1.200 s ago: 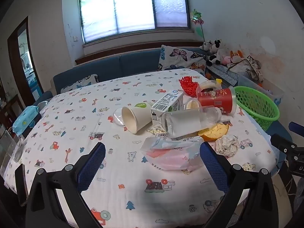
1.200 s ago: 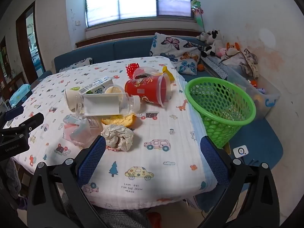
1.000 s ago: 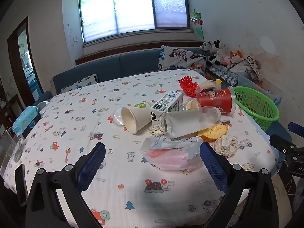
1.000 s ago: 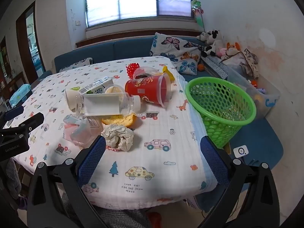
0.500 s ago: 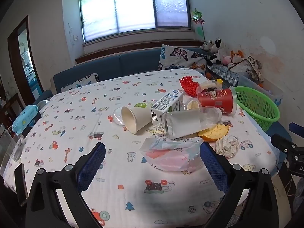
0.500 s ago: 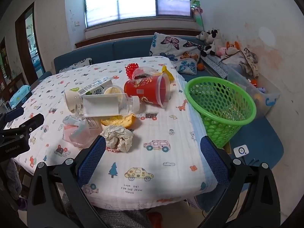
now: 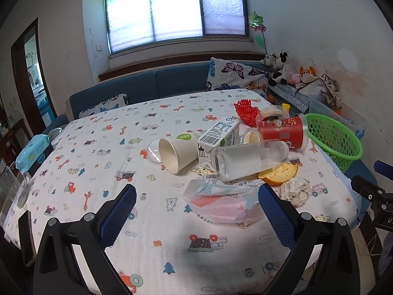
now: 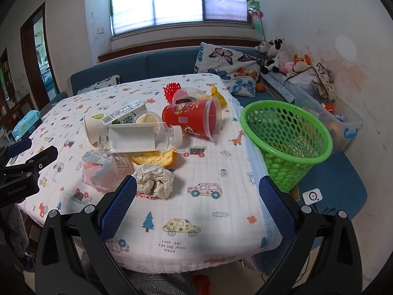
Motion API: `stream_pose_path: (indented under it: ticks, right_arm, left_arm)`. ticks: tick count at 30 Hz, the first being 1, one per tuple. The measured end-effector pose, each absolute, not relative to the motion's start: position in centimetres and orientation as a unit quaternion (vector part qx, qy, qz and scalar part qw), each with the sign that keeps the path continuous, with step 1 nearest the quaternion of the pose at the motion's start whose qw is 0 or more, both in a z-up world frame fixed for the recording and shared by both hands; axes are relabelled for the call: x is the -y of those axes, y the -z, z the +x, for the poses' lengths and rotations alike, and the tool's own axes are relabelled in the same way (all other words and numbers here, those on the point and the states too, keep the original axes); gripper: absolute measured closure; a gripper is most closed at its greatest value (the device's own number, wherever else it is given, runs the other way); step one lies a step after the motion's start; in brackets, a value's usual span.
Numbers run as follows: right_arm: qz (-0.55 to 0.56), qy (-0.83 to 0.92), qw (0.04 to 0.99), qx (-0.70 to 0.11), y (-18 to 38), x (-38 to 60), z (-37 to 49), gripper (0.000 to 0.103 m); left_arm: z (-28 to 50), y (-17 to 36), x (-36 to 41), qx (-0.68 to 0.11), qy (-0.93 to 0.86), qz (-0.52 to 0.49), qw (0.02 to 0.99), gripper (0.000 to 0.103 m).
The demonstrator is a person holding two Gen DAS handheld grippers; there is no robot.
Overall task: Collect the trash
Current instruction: 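Move both tools toward the trash on the table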
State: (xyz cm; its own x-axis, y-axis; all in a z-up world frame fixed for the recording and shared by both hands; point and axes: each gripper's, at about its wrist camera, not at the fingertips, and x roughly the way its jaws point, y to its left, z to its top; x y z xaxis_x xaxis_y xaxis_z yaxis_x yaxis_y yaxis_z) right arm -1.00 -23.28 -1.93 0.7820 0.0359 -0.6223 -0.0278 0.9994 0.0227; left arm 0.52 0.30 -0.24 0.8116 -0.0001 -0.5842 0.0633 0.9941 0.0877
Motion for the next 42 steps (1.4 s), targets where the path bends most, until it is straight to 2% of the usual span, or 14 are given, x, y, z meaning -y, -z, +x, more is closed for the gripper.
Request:
stream_pose_path:
  ticks: [42]
  right_arm:
    - [0.000,-0.043,0.939,-0.342,3.1,22.1,0.2,0.004]
  left_arm:
    - [1.5,0.4,-1.9,-0.312,0.000,0.042,0.949,0.007]
